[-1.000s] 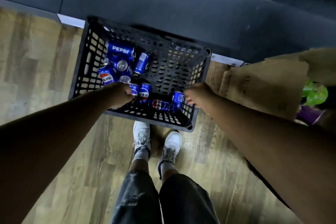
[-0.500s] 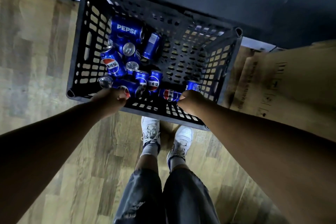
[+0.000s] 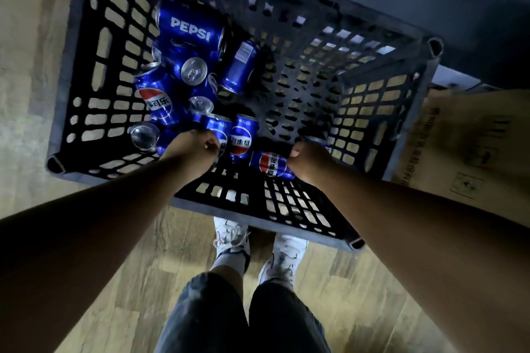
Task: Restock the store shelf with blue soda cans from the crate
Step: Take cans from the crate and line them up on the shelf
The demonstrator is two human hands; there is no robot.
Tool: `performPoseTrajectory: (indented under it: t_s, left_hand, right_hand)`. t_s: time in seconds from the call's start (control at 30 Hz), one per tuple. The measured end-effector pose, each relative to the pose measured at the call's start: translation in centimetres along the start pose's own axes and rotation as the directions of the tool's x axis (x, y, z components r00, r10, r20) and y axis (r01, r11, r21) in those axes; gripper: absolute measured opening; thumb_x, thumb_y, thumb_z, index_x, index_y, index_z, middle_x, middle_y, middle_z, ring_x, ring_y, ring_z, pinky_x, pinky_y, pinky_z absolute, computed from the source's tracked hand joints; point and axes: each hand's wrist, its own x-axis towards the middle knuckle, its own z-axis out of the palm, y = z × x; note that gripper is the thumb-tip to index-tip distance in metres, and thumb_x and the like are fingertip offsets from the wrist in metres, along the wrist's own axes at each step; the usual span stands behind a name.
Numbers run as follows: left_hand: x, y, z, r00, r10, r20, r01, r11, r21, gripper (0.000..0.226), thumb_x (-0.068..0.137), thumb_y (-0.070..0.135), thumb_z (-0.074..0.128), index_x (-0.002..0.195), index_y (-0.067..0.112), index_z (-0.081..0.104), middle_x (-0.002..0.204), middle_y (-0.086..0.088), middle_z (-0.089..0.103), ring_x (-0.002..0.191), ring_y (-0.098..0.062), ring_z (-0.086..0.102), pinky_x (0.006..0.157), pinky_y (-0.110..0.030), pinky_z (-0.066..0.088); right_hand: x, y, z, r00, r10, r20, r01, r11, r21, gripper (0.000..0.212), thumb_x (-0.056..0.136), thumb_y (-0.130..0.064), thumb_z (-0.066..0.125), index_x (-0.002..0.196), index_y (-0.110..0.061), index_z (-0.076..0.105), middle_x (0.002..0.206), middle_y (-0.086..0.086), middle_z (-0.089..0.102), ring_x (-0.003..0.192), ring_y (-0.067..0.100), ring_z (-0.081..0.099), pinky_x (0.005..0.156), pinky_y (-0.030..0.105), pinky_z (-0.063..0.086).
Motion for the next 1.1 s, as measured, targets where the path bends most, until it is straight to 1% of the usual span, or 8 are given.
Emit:
performPoseTrajectory:
  t_s: [0.1,0.2,0.27,0.37,0.43,0.63,0.87,1.1]
  left_hand:
    - [1.8,-0.5,1.3,1.000,0.016,-0.006,-0.016,0.998,0.060,0.018,0.091,0.010,0.050,0.101,0.009,0.065,0.093,-0.011,0.065,0.085,-0.028,0.060,0.070,-0.030,0.044]
    - [3.4,-0.6,2.4,0.999,0.044,-0.003,-0.043,0.992,0.116,0.021,0.093,0.013,0.045,0.104,0.012,0.062,0.096,-0.011,0.066,0.084,-0.027,0.060,0.066,-0.027,0.040]
    - [4.5,-0.3,3.0,0.995,0.098,0.014,-0.098,0.958,0.268,0.023,0.095,0.017,0.040,0.111,0.015,0.058,0.102,-0.011,0.066,0.089,-0.028,0.060,0.068,-0.028,0.040]
    - [6.1,0.5,4.4,0.958,0.285,0.036,-0.258,0.796,0.548,0.027,0.096,0.021,0.037,0.119,0.015,0.051,0.114,-0.009,0.062,0.104,-0.027,0.057,0.075,-0.028,0.039]
    - [7.3,0.9,5.7,0.925,0.371,0.078,-0.338,0.716,0.611,0.028,0.096,0.021,0.036,0.120,0.015,0.049,0.114,-0.009,0.062,0.105,-0.027,0.057,0.071,-0.028,0.035]
    - [10.0,0.9,8.8,0.914,0.398,0.079,-0.378,0.764,0.523,0.027,0.096,0.019,0.038,0.117,0.012,0.052,0.114,-0.010,0.062,0.105,-0.028,0.057,0.081,-0.030,0.042]
    - [10.9,0.6,10.3,0.963,0.265,0.049,-0.263,0.884,0.386,0.026,0.095,0.016,0.039,0.112,0.011,0.058,0.111,-0.010,0.063,0.102,-0.026,0.058,0.083,-0.030,0.044]
    - [11.7,0.6,10.6,0.960,0.274,-0.051,-0.238,0.901,0.362,0.026,0.095,0.018,0.039,0.105,0.010,0.061,0.100,-0.010,0.065,0.093,-0.028,0.058,0.074,-0.028,0.041]
  right_hand:
    - [2.9,0.8,0.5,0.999,0.023,-0.031,-0.023,1.000,0.018,0.013,0.089,-0.011,0.055,0.098,-0.002,0.056,0.101,0.018,0.056,0.093,0.027,0.056,0.070,0.025,0.038]
    - [5.0,1.6,1.0,0.997,0.036,-0.067,-0.037,0.999,-0.006,0.032,0.089,-0.011,0.054,0.121,-0.006,0.054,0.116,0.016,0.057,0.104,0.030,0.056,0.076,0.028,0.043]
    - [6.1,2.0,1.2,0.995,-0.008,-0.095,-0.009,0.985,-0.175,0.039,0.089,-0.012,0.057,0.128,-0.009,0.051,0.125,0.016,0.055,0.113,0.032,0.053,0.088,0.033,0.047]
    - [8.5,2.9,1.7,0.985,-0.149,-0.081,0.096,0.883,-0.459,0.047,0.088,-0.019,0.060,0.133,-0.012,0.046,0.133,0.014,0.050,0.123,0.031,0.046,0.101,0.037,0.040]
    - [9.8,3.5,2.0,0.987,-0.155,-0.044,0.102,0.811,-0.576,0.052,0.089,-0.024,0.059,0.137,-0.015,0.042,0.137,0.013,0.046,0.127,0.031,0.041,0.104,0.038,0.036]
    - [11.6,4.6,2.5,0.982,-0.144,-0.120,0.046,0.804,-0.593,0.049,0.086,-0.020,0.063,0.132,-0.015,0.048,0.132,0.012,0.046,0.124,0.033,0.045,0.096,0.039,0.040]
    - [14.5,6.3,3.1,0.986,0.069,-0.153,-0.127,0.900,-0.417,0.053,0.093,-0.036,0.052,0.137,-0.011,0.035,0.139,0.025,0.038,0.127,0.040,0.036,0.102,0.043,0.034]
    - [15.6,5.5,1.9,0.974,-0.016,-0.227,-0.083,0.904,-0.420,0.039,0.099,-0.038,0.042,0.116,-0.007,0.057,0.120,0.016,0.058,0.112,0.033,0.054,0.077,0.032,0.036]
